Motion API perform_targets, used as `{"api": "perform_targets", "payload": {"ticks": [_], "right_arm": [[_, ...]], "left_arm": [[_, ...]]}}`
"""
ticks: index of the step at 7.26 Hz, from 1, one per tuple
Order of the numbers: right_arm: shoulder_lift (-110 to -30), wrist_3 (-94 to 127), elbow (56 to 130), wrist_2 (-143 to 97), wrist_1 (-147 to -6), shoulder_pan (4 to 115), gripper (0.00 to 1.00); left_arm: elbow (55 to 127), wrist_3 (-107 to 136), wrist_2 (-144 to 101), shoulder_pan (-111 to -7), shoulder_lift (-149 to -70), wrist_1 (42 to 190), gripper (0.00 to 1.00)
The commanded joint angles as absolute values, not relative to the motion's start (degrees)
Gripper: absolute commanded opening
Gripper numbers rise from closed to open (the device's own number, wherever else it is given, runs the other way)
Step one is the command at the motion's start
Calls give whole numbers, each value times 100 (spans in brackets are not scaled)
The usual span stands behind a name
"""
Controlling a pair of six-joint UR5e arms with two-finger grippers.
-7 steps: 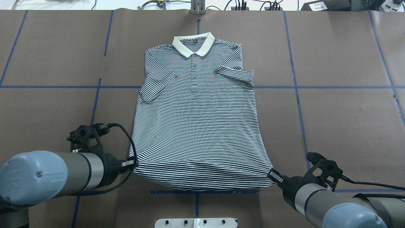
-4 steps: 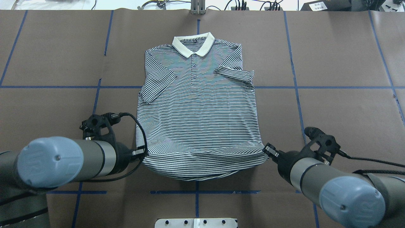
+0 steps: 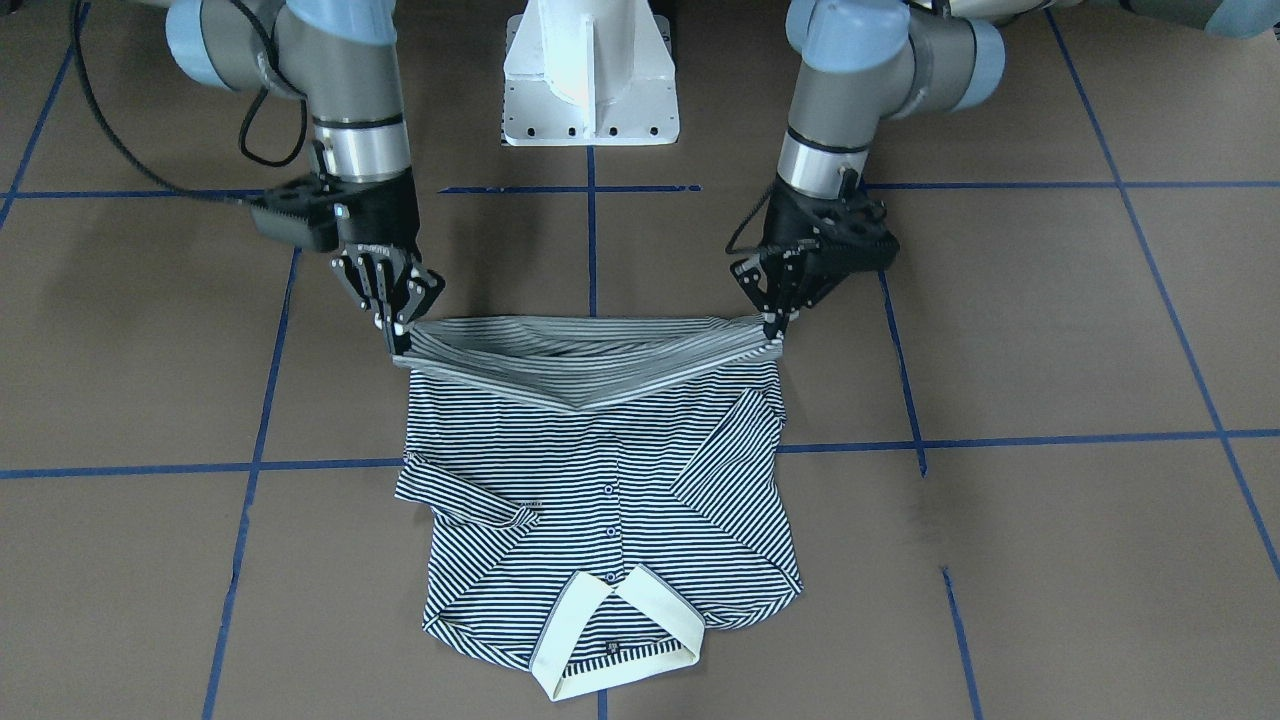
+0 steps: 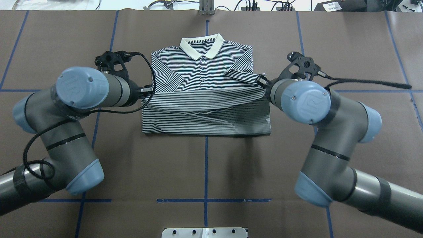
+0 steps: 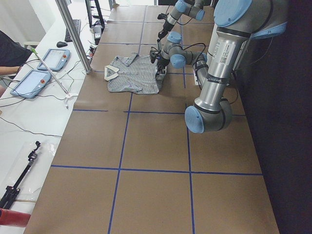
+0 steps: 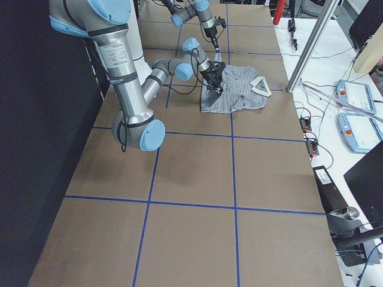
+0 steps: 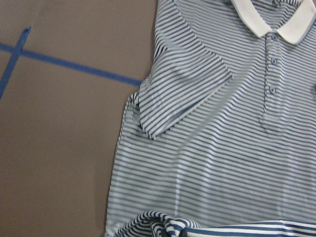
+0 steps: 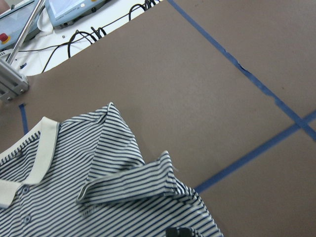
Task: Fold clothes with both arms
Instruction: 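Lift both hem corners and fold them toward the collar with both grippers, then lay the hem down near the collar and release with both grippers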
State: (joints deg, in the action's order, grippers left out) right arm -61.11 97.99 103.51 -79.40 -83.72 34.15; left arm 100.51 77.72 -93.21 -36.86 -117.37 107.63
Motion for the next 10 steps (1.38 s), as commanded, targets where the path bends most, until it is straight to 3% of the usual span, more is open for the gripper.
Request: {"api": "perform_targets", "payload": {"ticks": [1, 2, 3, 5, 7, 9, 10], "right_arm": [[-4691, 9230, 8001, -8024, -7949, 4067, 0], [-4424, 9194, 7076, -8051, -7214, 4235, 0], [-4290, 9089, 6727, -8181, -6981, 4341, 0], [-4017, 9062, 6329, -8384, -6970, 4403, 0], [-4008, 9062, 6241, -8394, -6970, 4386, 0], [-3728, 9062, 5890, -8394, -6961, 4360, 27], [-3718, 9070, 5863, -8394, -6961, 4342, 31]], "left_arm": [[8426, 7516, -9308, -4173, -12354, 11968, 0], [8237, 7462, -9290, -4262, -12497, 11988, 0], [7966, 7462, -9229, -4280, -12620, 12084, 0], [7306, 7462, -9070, -4289, -12787, 12690, 0], [7094, 7340, -8939, -4289, -12823, 12787, 0], [6996, 7225, -8921, -4368, -12823, 12814, 0], [6979, 7216, -8921, -4377, -12815, 12814, 0]]}}
